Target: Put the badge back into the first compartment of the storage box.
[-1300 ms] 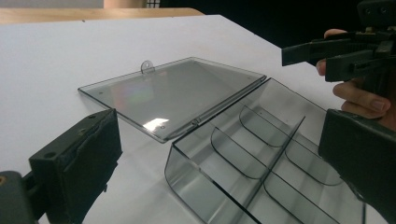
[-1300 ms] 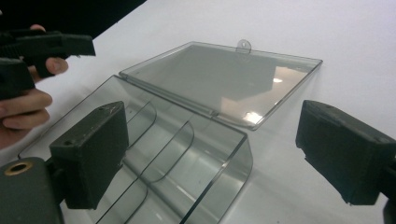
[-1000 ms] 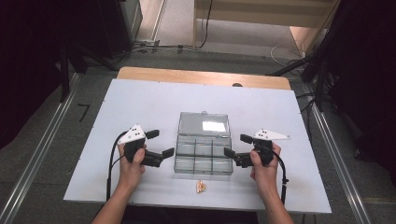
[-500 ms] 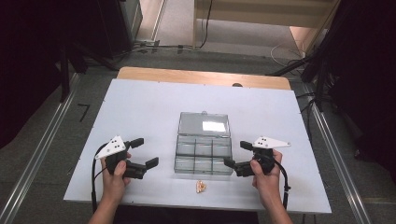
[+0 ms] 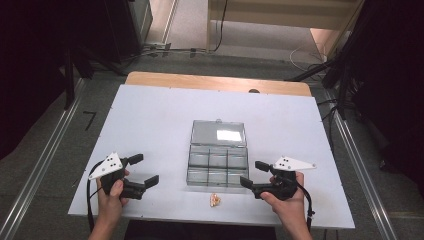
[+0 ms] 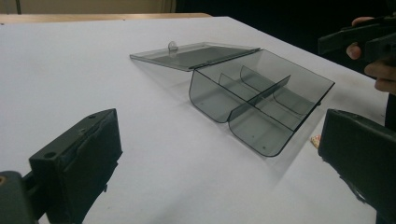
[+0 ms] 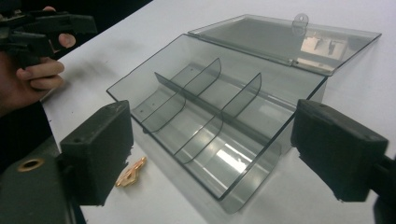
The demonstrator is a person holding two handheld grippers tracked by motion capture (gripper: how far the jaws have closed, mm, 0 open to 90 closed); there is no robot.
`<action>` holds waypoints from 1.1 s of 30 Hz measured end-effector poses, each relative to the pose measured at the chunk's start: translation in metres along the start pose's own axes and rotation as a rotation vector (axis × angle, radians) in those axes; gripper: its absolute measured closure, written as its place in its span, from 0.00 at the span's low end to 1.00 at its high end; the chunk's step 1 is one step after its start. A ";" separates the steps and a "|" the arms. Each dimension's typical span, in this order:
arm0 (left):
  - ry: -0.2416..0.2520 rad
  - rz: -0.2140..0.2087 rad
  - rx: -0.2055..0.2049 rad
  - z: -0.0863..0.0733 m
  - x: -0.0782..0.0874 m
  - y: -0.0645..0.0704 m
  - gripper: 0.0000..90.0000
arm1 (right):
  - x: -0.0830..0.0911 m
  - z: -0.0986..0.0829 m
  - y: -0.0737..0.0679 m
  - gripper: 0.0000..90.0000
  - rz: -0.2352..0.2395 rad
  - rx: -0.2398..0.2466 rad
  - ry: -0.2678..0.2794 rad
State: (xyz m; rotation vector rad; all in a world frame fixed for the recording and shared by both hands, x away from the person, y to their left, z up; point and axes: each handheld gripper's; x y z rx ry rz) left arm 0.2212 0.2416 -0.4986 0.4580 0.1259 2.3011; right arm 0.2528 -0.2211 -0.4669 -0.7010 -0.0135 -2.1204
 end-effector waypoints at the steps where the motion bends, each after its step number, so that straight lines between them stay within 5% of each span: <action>1: 0.000 0.004 -0.003 0.000 0.001 -0.001 0.00 | 0.000 -0.001 -0.001 0.19 0.000 -0.007 0.000; 5: -0.008 0.009 -0.008 -0.002 0.001 -0.006 0.00 | -0.002 -0.006 -0.009 0.32 -0.019 -0.036 -0.013; 11: -0.001 -0.003 -0.003 -0.004 -0.001 -0.008 0.00 | -0.011 -0.010 -0.020 0.52 0.061 -0.033 -0.058; 18: 0.011 0.002 0.028 -0.007 -0.003 -0.013 0.00 | -0.016 -0.010 -0.033 0.62 0.110 0.012 -0.071; 33: -0.003 0.002 0.022 -0.008 -0.007 -0.012 0.00 | -0.038 -0.024 -0.038 0.74 0.159 -0.059 -0.188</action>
Point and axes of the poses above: each handheld gripper's, and its own axes: x roughly backward along the jaws, z roughly out of its top, y roughly to its right, and after that the axes turned 2 degrees about x, right-handed
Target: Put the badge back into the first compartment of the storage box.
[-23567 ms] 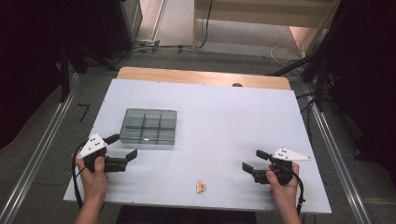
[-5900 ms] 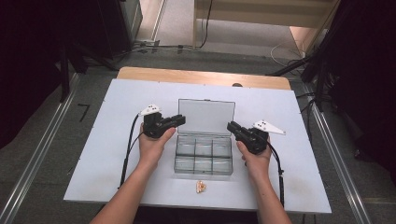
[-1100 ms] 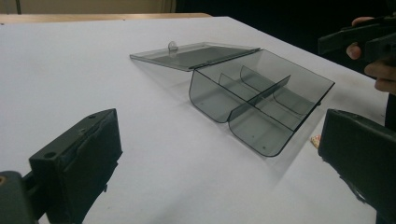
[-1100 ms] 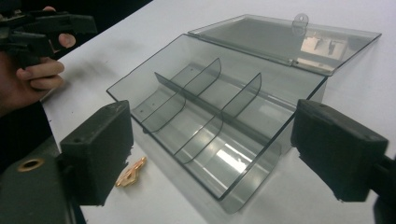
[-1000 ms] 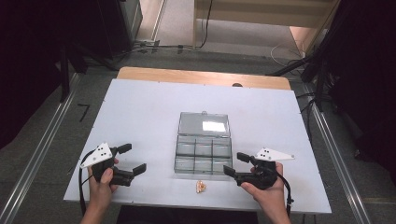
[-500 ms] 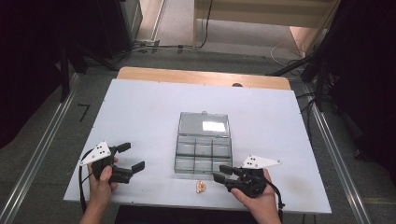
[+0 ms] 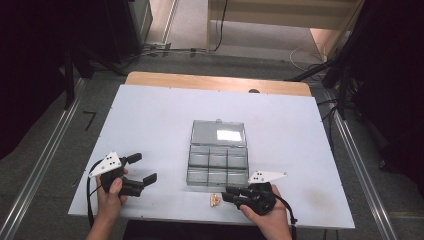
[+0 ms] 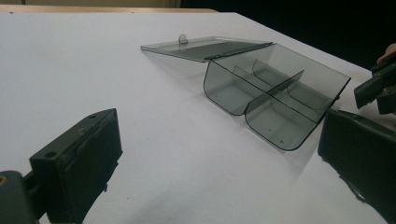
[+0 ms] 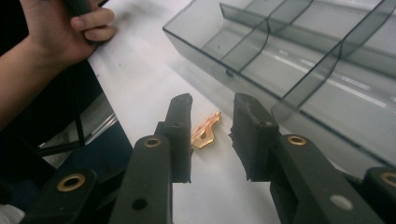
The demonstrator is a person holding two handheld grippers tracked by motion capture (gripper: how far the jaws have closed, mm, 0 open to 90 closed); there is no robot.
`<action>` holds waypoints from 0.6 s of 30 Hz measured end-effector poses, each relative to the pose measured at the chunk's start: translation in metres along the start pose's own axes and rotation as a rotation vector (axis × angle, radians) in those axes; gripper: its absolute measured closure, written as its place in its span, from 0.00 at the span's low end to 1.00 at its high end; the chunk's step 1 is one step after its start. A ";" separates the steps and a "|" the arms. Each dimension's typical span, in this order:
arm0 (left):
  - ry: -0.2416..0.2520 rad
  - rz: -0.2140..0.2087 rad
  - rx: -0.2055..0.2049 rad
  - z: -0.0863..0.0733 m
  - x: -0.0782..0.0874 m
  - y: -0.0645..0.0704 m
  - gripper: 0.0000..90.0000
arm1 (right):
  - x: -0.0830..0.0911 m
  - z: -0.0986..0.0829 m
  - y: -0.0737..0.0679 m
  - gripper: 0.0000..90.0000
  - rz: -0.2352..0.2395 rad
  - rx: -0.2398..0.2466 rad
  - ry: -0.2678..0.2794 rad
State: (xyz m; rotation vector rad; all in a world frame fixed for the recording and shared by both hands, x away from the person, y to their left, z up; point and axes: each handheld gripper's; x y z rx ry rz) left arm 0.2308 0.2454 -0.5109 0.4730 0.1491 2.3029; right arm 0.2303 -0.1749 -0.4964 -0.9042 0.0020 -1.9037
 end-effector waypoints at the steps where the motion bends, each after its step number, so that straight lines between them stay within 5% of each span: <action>1: -0.004 -0.001 -0.001 0.000 0.000 0.000 0.00 | -0.002 0.000 0.000 0.75 0.004 -0.010 -0.007; 12: -0.025 0.005 -0.019 0.000 -0.003 0.002 0.00 | -0.014 -0.004 0.002 0.78 0.022 -0.081 -0.059; 18: -0.030 0.004 -0.019 0.000 -0.004 0.003 0.00 | -0.019 -0.004 0.001 0.78 0.010 -0.078 -0.082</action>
Point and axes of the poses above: each handheld gripper's, and its own axes: x roughly backward along the jaws, z roughly out of its top, y roughly to its right, and after that the axes turned 2 degrees about x, right-handed
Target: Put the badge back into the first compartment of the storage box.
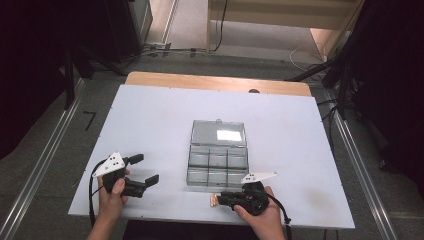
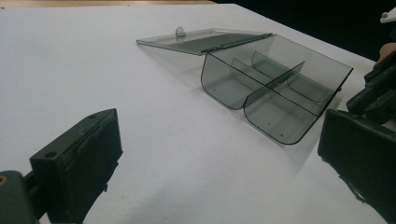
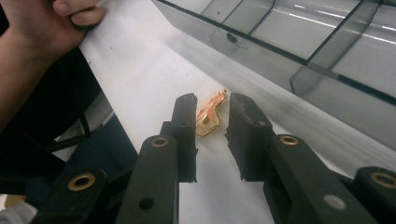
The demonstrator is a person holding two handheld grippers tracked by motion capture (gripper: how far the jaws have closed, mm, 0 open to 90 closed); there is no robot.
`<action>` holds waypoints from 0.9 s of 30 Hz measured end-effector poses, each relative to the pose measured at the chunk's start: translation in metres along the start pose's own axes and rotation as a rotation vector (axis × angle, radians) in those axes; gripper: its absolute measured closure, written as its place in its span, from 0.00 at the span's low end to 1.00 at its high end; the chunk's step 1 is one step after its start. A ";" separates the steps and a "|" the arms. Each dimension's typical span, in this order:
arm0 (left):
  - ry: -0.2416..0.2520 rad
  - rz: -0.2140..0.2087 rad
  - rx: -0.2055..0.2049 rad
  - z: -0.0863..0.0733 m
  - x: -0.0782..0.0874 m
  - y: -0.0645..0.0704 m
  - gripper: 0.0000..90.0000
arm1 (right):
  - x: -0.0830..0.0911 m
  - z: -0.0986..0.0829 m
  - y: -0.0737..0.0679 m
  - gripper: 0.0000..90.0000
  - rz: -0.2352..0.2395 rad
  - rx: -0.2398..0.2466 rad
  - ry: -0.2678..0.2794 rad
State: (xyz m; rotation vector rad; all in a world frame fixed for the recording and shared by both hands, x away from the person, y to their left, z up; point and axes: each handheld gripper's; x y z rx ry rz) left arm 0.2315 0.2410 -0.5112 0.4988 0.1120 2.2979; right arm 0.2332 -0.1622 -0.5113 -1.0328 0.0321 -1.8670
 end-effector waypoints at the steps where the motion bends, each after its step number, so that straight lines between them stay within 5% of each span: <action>1: 0.000 -0.001 -0.001 0.000 0.000 0.000 0.00 | 0.000 0.000 0.000 0.79 -0.004 -0.002 -0.001; 18: -0.011 -0.003 -0.006 0.000 -0.002 0.001 0.00 | -0.007 -0.001 0.000 0.82 -0.001 -0.033 -0.036; 27: -0.011 -0.001 -0.003 0.000 -0.002 0.000 0.00 | -0.006 -0.001 -0.001 0.93 0.022 -0.008 -0.020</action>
Point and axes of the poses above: each handheld gripper's, and its own axes: x roughly backward along the jaws, z roughly out of its top, y roughly to its right, and after that the axes turned 2 degrees about x, right-handed
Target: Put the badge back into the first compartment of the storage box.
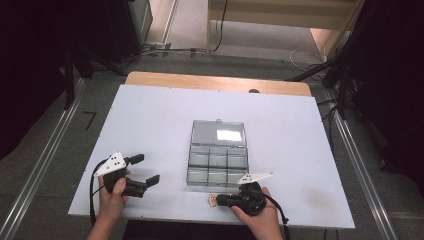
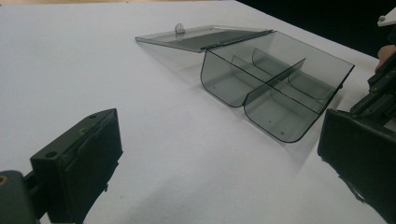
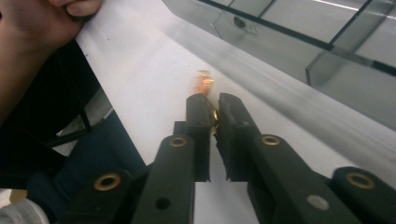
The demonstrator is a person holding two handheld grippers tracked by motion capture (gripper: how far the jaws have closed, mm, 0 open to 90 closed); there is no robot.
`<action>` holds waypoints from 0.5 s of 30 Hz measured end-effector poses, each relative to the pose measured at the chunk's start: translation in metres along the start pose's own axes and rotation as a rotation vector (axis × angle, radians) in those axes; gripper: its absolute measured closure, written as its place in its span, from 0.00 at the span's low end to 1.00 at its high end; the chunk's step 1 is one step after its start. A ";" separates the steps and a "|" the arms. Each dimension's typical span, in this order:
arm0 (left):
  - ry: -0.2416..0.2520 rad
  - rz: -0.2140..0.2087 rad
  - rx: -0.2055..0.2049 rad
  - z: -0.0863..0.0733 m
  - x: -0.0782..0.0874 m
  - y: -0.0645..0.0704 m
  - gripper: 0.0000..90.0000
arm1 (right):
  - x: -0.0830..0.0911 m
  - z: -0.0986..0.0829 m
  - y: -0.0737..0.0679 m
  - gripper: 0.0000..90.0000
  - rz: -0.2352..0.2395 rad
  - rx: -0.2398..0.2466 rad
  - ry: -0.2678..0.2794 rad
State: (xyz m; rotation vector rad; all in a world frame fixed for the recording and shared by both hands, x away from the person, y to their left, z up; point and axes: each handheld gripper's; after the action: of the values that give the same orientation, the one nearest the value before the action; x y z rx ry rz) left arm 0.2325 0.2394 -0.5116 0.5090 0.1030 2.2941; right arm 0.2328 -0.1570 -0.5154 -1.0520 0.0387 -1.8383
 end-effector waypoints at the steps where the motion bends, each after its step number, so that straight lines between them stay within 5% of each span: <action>1: 0.000 0.000 0.000 0.000 0.000 0.000 0.00 | 0.000 0.000 0.000 0.94 0.008 0.005 0.004; 5: 0.006 -0.007 -0.001 0.000 0.000 0.000 0.00 | 0.001 0.001 -0.005 0.97 0.041 0.043 0.012; 15: 0.007 -0.008 -0.008 0.000 0.001 0.000 0.00 | 0.006 0.005 -0.015 0.97 -0.014 0.111 0.030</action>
State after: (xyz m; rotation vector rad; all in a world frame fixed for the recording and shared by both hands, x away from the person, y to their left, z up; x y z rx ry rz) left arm 0.2314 0.2401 -0.5113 0.4961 0.0989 2.2878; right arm 0.2240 -0.1519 -0.5020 -0.9497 -0.0526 -1.8466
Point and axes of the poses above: each handheld gripper's, and its own axes: x roughly backward along the jaws, z roughly out of its top, y roughly to its right, and after that the axes turned 2 degrees about x, right-handed
